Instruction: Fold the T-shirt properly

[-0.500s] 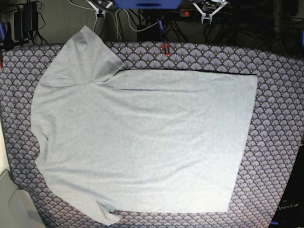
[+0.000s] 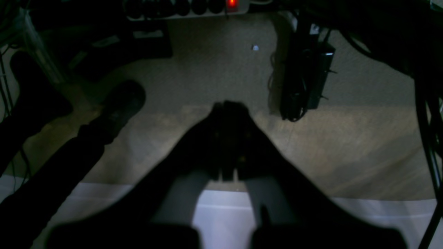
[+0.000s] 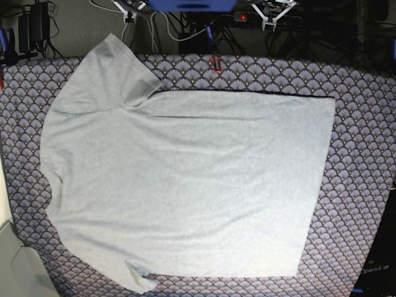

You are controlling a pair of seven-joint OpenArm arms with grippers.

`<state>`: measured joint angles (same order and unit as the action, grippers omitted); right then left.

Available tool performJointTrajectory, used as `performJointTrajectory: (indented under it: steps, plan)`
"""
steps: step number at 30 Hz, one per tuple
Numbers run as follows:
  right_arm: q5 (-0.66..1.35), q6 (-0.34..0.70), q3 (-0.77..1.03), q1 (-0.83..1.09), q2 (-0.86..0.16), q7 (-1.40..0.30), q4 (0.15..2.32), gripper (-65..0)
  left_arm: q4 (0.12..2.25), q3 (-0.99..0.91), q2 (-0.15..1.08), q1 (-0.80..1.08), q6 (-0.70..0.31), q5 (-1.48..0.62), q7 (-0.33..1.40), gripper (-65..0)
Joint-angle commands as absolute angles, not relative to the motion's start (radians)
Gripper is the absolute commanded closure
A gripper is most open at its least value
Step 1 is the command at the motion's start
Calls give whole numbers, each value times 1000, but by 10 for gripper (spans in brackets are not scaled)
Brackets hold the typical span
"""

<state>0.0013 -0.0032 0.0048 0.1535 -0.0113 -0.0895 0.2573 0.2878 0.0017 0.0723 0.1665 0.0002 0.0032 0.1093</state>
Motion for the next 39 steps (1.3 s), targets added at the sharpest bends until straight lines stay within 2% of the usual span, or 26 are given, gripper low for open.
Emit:
performJointTrajectory:
  steps: [1,16,25,29,34,39]
  plan:
    - [5,4,7,162,-15,-87,260,0,289,2,79,171,4,8,113,-3]
    - [5,4,1,205,-15,-82,314,0,320,2,79,211,2,8,107,-3]
    - [5,5,-1,516,-13,-58,881,0,831,-5,113,509,4,2,111,-3]
    - [5,5,7,581,-15,-59,1013,0,1015,-10,151,595,5,-1,111,-3]
    - [7,5,10,657,-27,-59,1161,0,1262,-110,148,714,5,-1,113,-3]
    - [7,5,10,753,-28,-61,1323,0,1471,-127,154,829,5,4,113,-3]
